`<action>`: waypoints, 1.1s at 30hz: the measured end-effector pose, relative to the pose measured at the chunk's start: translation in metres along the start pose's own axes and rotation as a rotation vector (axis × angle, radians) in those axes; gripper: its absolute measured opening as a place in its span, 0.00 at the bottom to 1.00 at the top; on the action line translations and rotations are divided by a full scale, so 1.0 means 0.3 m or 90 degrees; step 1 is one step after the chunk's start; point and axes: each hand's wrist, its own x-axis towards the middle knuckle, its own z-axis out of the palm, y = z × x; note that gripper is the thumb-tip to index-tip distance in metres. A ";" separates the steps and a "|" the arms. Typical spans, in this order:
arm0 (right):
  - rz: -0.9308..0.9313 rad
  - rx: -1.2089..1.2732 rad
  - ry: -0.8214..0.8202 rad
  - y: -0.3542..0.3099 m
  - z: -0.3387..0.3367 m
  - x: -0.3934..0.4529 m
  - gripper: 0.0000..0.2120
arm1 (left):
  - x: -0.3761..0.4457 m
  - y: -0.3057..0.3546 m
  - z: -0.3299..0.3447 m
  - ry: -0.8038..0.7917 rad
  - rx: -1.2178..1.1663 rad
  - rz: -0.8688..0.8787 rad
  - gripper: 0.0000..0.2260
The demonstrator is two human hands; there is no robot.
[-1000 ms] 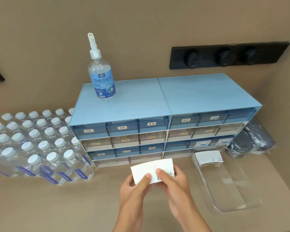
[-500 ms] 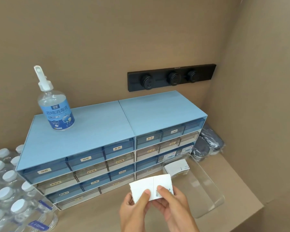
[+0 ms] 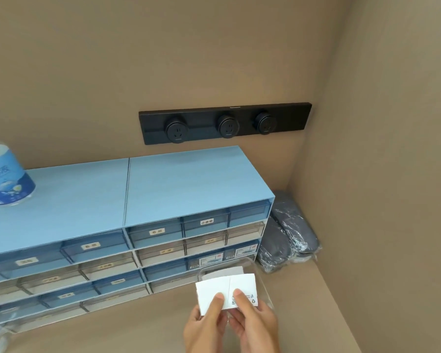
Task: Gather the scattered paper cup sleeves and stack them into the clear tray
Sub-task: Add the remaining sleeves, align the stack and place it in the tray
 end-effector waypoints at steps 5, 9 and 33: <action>0.084 -0.052 0.008 -0.007 -0.147 0.141 0.04 | -0.029 -0.162 0.113 0.113 0.014 -0.037 0.05; 0.129 -0.100 0.001 0.028 -0.181 0.205 0.07 | -0.036 -0.211 0.134 0.163 0.011 -0.075 0.10; 0.336 -0.151 0.055 0.158 -0.131 0.336 0.15 | 0.187 -0.268 0.149 0.313 -0.015 -0.161 0.14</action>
